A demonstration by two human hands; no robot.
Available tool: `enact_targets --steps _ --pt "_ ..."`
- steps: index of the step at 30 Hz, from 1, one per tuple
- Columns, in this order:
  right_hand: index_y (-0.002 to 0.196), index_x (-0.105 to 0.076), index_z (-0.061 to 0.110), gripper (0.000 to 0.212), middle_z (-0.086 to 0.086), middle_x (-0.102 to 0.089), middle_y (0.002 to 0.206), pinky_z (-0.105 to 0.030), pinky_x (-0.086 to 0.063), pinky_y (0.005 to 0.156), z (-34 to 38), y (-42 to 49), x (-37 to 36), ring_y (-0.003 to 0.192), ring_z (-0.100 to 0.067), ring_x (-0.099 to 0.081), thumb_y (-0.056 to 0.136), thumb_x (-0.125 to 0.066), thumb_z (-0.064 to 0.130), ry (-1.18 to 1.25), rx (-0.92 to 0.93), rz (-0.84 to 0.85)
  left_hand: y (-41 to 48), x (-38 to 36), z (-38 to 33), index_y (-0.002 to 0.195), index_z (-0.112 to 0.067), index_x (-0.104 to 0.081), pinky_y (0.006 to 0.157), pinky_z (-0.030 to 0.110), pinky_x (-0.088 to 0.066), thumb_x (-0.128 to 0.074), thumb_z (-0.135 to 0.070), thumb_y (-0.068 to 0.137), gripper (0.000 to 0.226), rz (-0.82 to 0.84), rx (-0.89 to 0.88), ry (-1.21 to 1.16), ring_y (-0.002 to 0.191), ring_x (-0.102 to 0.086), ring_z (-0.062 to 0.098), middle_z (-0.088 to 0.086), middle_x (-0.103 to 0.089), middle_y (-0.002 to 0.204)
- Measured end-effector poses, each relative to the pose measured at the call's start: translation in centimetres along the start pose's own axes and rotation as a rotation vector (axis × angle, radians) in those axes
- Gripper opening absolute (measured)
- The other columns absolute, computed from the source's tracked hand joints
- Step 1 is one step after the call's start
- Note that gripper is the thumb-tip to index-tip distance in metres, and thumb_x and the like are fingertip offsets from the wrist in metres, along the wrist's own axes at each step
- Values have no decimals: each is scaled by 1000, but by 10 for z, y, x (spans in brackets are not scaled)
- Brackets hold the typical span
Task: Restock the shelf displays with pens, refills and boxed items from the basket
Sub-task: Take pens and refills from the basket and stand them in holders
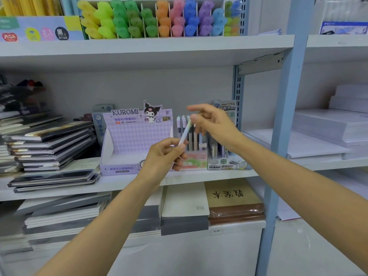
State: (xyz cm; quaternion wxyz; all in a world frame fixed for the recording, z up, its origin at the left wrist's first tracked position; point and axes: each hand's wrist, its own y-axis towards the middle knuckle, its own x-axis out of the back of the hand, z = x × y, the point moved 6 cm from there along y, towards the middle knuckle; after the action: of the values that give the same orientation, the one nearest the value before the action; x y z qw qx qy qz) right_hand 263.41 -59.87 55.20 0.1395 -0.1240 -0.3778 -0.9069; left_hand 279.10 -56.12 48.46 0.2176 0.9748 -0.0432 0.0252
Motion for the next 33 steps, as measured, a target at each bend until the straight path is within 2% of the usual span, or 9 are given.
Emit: enact_targets --steps 3,9,15,18,21,23,27,30,33 --pt "96 -70 12 7 4 -71 77 -19 -52 64 2 0 -1 68 -11 -63 92 -64 15 81 -22 9 -1 6 -3 97 -10 -71 53 21 -50 -65 -19 92 12 -54 -8 50 53 -56 10 0 -68 66" --pt "92 -71 10 6 0 -72 78 -18 -55 67 -14 -12 3 71 -11 -66 87 -68 8 154 -123 47 0 33 -2 81 -15 -76 60 21 -55 -78 -20 79 6 -255 65 -79 58 -58 9 -3 -67 66" --pt "88 -71 12 5 -4 -72 79 -18 -55 69 -14 -22 7 73 -14 -68 84 -72 10 147 -162 94 -3 32 -4 102 -11 -64 63 24 -55 -80 -10 75 31 -358 42 -223 68 -69 14 0 -73 77" --pt "90 -70 8 8 -8 -73 84 -20 -56 72 -14 -26 5 77 -17 -70 82 -73 7 151 -187 147 0 26 -8 98 -10 -65 68 23 -55 -77 -10 78 24 -320 24 -314 73 -70 13 -4 -74 76" --pt "92 -69 4 9 -4 -74 84 -18 -54 72 -9 -27 -2 79 -14 -70 84 -72 8 66 -181 242 1 16 -12 105 -4 -68 77 23 -56 -72 -12 81 25 -263 3 -370 91 -71 17 5 -75 93" --pt "100 -70 9 13 -1 -74 90 -19 -54 72 -1 -25 -4 83 -13 -69 89 -68 15 34 -137 211 2 13 -15 108 -1 -68 84 28 -57 -72 -10 83 27 -273 -26 -293 96 -71 21 9 -74 98" --pt "119 -66 20 26 1 -70 109 -28 -56 79 21 -15 -11 100 -16 -66 93 -64 24 -63 20 72 3 -1 -25 100 -9 -71 80 29 -57 -75 -11 82 19 -222 -114 -88 89 -72 22 10 -76 93" --pt "104 -70 16 15 -1 -71 92 -31 -57 79 31 -12 -11 87 -13 -66 92 -65 24 -118 66 16 3 -11 -31 99 -8 -72 77 26 -56 -73 -8 83 15 -205 -173 -11 86 -72 19 8 -75 91" --pt "103 -63 6 15 -1 -69 84 -25 -54 69 29 -11 -1 78 -10 -66 96 -59 18 -48 37 -22 3 -13 -34 102 -15 -70 84 28 -56 -73 -14 85 17 -191 -236 82 93 -70 15 2 -74 98"
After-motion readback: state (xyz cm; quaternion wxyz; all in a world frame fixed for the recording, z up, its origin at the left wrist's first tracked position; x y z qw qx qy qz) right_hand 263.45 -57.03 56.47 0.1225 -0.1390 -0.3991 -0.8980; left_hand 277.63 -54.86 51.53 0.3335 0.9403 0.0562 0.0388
